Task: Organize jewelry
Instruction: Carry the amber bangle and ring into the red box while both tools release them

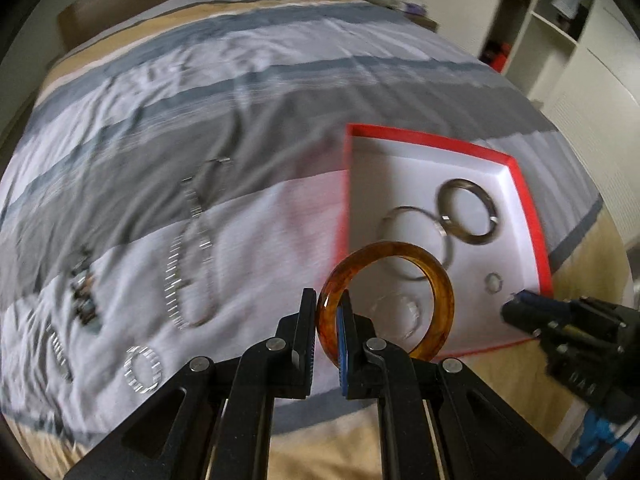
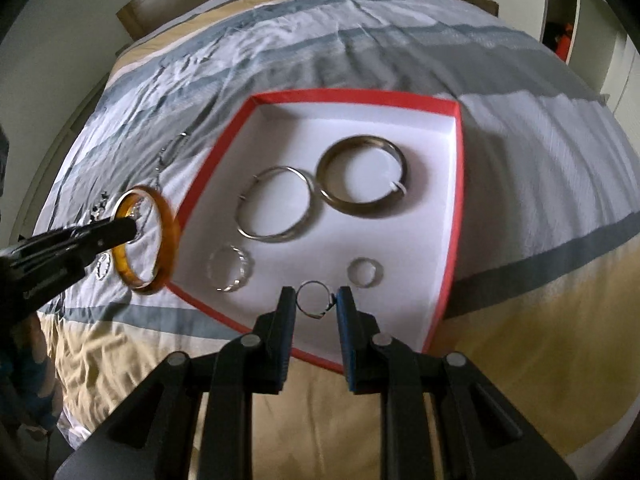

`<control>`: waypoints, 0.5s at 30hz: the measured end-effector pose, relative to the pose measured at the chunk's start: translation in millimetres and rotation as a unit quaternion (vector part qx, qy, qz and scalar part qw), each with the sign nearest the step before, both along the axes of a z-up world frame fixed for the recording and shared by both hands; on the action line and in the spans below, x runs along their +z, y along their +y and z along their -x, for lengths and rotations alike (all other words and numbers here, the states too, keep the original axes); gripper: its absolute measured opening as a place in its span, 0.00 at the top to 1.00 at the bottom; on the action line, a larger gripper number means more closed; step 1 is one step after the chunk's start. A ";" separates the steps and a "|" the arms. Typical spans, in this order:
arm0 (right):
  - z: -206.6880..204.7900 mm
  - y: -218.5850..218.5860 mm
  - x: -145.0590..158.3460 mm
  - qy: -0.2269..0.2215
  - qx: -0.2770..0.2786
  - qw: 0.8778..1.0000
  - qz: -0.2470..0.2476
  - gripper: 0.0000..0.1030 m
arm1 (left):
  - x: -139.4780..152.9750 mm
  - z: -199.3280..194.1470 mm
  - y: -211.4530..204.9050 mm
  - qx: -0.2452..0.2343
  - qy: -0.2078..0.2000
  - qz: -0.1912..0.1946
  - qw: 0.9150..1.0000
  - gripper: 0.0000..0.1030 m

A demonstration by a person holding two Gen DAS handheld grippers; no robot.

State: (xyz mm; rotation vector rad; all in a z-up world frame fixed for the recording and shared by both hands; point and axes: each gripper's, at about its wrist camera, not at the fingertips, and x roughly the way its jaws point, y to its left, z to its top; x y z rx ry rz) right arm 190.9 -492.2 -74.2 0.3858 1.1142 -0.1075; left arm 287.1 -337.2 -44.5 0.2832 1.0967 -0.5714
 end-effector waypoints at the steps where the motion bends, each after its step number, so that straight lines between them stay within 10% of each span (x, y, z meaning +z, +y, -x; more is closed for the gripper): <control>1: -1.2 -0.9 -3.7 0.003 -0.001 1.000 -0.002 0.81 | -2.1 -0.5 -9.3 -0.005 0.000 -0.001 1.000 0.91; 15: -10.3 -13.4 -28.4 0.022 0.010 1.000 0.012 0.81 | -48.3 -24.9 -73.6 -0.030 0.013 -0.025 0.999 0.91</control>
